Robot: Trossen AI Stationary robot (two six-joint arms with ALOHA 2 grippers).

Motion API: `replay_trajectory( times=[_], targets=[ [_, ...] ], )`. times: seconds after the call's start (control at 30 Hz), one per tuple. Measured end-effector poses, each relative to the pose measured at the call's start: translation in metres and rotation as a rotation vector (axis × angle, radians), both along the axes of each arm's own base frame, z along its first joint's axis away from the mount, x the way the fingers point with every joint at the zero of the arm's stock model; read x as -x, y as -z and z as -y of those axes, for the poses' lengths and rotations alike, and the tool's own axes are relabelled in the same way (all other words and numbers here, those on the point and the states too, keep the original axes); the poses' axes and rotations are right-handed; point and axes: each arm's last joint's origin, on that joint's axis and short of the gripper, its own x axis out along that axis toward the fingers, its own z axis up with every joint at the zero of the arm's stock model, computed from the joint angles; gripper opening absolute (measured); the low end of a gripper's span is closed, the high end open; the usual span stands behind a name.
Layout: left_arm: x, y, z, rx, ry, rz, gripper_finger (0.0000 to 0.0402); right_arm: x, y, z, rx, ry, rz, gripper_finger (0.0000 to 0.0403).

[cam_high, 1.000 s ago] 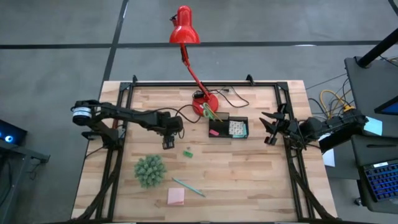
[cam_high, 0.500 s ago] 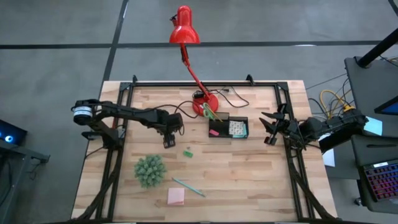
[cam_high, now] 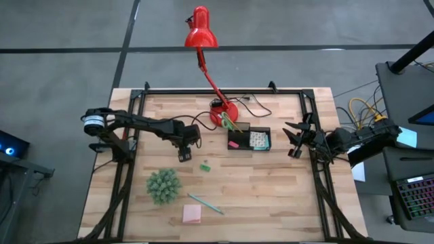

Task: Pick and place office supplies into organizer
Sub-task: Put the top binder clip into the front left compartment of the desk organizer

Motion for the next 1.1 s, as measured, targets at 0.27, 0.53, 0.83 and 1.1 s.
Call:
replay_trajectory(
  times=[0.27, 0.53, 0.83, 1.1],
  targets=[
    [-0.0014, 0.0051, -0.0011, 0.004, -0.002, -0.018, 0.0198, 0.0, 0.0, 0.0, 0.0, 0.0, 0.0, 0.01],
    [-0.0013, 0.0063, -0.0019, 0.015, -0.005, -0.019, 0.0149, 0.0, 0.0, 0.0, 0.0, 0.0, 0.0, 0.01],
    [-0.0006, 0.0071, -0.0047, 0.02, -0.015, -0.022, 0.0081, 0.0, -0.0001, 0.0, 0.0, 0.0, 0.001, 0.01],
    [0.0003, 0.0072, -0.0079, 0.024, -0.027, -0.023, 0.0042, 0.0, -0.0001, 0.0, -0.001, -0.001, 0.001, 0.01]
  ],
)
